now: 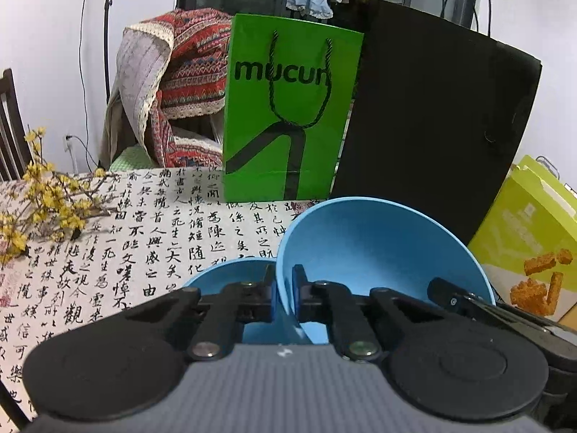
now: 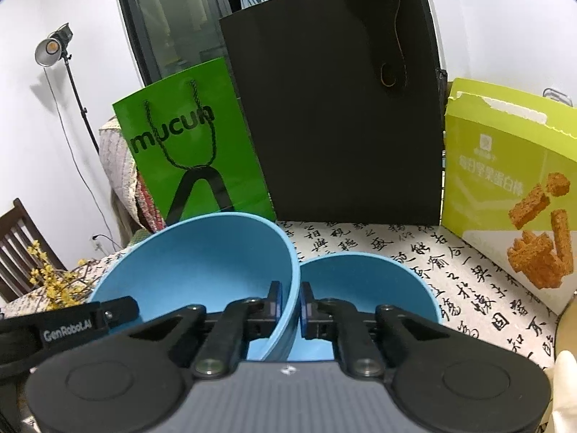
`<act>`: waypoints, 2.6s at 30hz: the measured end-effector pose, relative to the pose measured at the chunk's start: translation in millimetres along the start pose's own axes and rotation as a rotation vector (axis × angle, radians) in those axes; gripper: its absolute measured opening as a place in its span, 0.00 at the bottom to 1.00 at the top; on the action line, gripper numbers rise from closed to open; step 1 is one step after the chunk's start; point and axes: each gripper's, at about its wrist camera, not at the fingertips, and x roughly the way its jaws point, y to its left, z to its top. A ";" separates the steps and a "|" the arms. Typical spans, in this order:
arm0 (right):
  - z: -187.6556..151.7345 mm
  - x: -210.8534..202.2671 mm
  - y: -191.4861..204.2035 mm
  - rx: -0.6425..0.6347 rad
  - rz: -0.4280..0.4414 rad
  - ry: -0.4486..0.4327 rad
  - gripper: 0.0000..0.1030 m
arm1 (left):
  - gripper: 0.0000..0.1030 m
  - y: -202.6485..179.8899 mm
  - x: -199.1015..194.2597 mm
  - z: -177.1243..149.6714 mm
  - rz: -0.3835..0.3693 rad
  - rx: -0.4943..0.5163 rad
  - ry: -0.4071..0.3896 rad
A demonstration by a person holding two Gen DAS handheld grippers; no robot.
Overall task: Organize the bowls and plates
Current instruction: 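Lift the top blue bowl with both grippers off the two bowls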
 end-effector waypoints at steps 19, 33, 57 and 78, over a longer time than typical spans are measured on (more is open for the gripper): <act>-0.8 0.0 0.9 0.002 -0.001 -0.011 0.08 | 0.09 1.5 -3.9 -0.8 -0.018 0.013 -0.020; -0.3 -3.2 2.7 -0.005 0.010 -0.030 0.08 | 0.10 4.1 -9.1 0.4 -0.025 0.026 -0.044; -5.3 -23.4 24.6 -0.061 -0.017 -0.090 0.08 | 0.10 20.6 -33.5 -0.5 -0.045 0.043 -0.082; -23.8 -75.7 47.6 -0.053 -0.010 -0.114 0.08 | 0.10 45.3 -82.1 -20.7 -0.072 0.029 -0.087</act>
